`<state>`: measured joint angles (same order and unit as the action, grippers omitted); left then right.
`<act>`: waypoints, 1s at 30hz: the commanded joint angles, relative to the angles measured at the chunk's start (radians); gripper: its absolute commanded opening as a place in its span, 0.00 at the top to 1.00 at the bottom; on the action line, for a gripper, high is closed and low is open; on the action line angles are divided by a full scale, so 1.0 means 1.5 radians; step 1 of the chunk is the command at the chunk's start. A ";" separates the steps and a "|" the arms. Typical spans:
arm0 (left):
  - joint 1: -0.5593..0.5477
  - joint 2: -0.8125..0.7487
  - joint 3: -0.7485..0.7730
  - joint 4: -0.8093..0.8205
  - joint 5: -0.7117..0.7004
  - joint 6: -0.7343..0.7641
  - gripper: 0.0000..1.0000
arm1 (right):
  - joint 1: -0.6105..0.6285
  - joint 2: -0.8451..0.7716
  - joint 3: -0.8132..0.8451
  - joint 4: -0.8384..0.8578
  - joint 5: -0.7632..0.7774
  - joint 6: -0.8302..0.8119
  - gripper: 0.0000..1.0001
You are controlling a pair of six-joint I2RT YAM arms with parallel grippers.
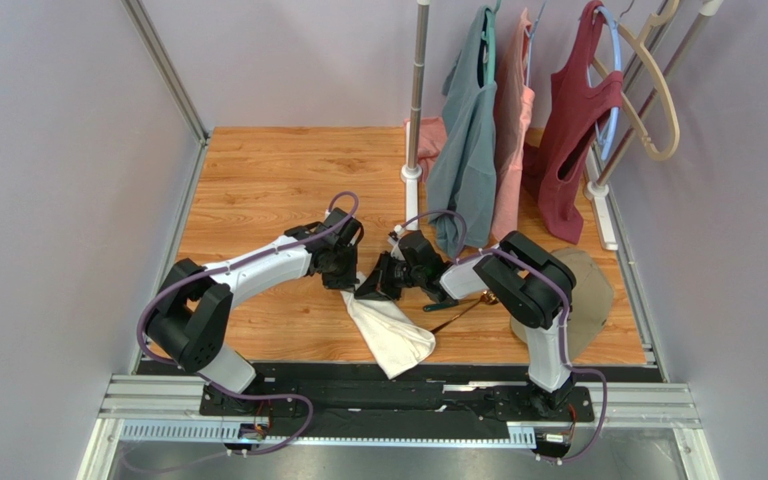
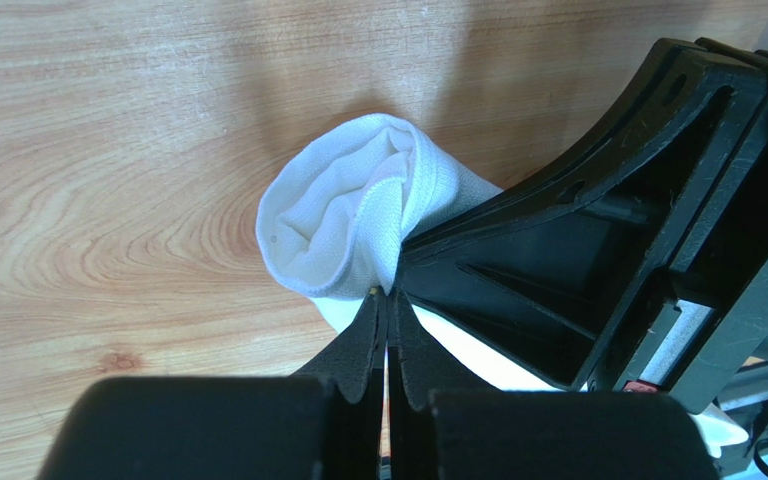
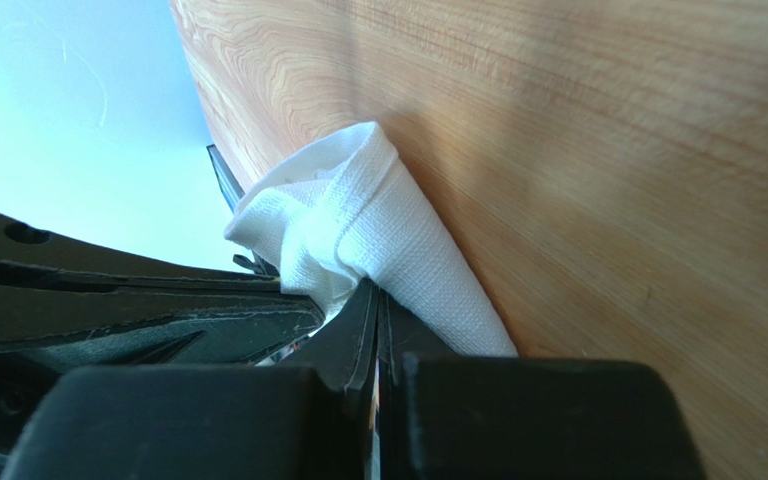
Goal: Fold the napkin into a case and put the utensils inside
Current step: Grasp the top corner of the smaller rectangle folded napkin from the folded napkin.
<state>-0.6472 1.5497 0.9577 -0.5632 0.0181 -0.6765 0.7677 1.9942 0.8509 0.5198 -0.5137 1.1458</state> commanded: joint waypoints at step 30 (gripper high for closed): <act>0.001 0.039 -0.018 0.007 -0.083 -0.029 0.55 | 0.009 -0.019 0.018 -0.035 0.054 -0.011 1.00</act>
<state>-0.6518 1.5810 0.8928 -0.5720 -0.0772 -0.7162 0.7723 2.0026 0.8726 0.5117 -0.4641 1.1828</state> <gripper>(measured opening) 0.447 0.006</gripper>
